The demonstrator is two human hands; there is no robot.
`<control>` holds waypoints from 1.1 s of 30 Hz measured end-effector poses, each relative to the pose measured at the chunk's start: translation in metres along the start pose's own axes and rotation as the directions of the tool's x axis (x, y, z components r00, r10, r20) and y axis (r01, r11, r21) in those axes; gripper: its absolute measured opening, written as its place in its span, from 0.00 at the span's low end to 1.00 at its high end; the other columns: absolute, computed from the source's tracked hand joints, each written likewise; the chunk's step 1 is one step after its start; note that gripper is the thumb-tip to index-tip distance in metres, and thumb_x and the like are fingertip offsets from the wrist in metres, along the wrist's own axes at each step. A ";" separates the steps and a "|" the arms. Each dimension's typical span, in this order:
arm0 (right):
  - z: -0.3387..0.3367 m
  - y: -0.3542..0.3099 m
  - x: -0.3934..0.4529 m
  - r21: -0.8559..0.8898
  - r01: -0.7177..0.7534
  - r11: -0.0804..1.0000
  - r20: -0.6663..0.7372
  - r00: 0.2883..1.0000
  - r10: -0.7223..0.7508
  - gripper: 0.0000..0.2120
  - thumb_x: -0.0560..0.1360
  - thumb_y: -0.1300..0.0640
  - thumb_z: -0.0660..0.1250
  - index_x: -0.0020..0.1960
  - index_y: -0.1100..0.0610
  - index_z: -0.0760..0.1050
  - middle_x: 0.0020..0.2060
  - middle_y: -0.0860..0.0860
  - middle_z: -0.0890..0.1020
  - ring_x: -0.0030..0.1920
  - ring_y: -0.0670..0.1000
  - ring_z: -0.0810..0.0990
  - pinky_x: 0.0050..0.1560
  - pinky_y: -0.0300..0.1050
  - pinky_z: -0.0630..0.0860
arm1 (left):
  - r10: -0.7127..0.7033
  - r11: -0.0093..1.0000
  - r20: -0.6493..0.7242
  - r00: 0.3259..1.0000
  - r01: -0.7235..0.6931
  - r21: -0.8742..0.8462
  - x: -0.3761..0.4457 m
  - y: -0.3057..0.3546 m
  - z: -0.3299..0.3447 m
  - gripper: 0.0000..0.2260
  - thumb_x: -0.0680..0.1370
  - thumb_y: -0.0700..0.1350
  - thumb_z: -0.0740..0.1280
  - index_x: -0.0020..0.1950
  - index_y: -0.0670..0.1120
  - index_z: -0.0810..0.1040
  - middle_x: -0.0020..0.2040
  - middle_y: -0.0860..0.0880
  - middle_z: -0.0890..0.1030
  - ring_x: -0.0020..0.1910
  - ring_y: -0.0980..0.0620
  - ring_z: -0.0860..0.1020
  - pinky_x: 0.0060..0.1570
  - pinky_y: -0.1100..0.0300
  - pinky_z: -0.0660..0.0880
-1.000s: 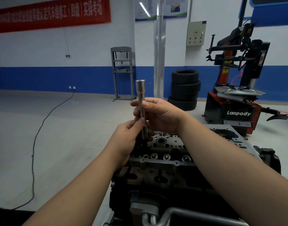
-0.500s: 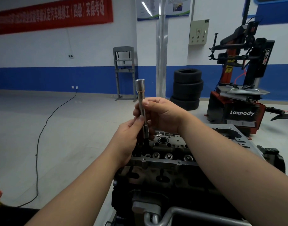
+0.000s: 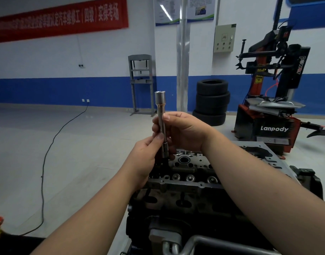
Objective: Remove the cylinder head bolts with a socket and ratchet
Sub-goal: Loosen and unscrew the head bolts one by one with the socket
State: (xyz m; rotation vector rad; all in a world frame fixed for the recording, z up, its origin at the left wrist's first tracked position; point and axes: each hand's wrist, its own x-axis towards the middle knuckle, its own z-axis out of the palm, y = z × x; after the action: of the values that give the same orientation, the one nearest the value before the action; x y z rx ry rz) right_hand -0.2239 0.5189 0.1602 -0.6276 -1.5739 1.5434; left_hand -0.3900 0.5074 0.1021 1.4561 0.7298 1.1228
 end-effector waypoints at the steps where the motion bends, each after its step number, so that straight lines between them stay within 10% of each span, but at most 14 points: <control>1: 0.000 0.000 0.000 0.007 0.007 1.000 -0.009 1.000 -0.007 0.09 0.78 0.54 0.65 0.56 0.57 0.77 0.45 0.51 0.83 0.46 0.49 0.81 0.44 0.42 0.76 | 0.006 1.000 -0.012 1.000 -0.006 -0.005 0.000 -0.001 0.000 0.21 0.77 0.62 0.64 0.55 0.47 0.83 0.47 0.44 0.87 0.47 0.45 0.87 0.48 0.51 0.81; 22: 0.007 0.001 0.000 -0.071 0.059 0.996 -0.120 0.991 -0.067 0.06 0.74 0.56 0.68 0.47 0.55 0.72 0.40 0.51 0.82 0.42 0.51 0.77 0.46 0.48 0.72 | 0.016 1.000 -0.012 1.000 -0.016 0.013 0.002 -0.001 -0.001 0.13 0.74 0.62 0.66 0.49 0.58 0.87 0.47 0.45 0.88 0.48 0.46 0.87 0.54 0.47 0.80; 33: 0.003 -0.001 -0.001 -0.025 -0.001 1.000 -0.011 1.000 0.001 0.11 0.80 0.52 0.62 0.55 0.57 0.78 0.45 0.50 0.83 0.45 0.49 0.79 0.45 0.43 0.74 | -0.018 1.000 0.042 0.999 0.019 -0.007 0.003 -0.002 -0.004 0.21 0.82 0.59 0.60 0.57 0.44 0.82 0.47 0.43 0.87 0.45 0.46 0.85 0.47 0.51 0.81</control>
State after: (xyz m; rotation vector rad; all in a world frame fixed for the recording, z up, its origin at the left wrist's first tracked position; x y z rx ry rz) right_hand -0.2257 0.5159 0.1611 -0.6504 -1.5872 1.5203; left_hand -0.3920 0.5118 0.1008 1.4599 0.7083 1.0767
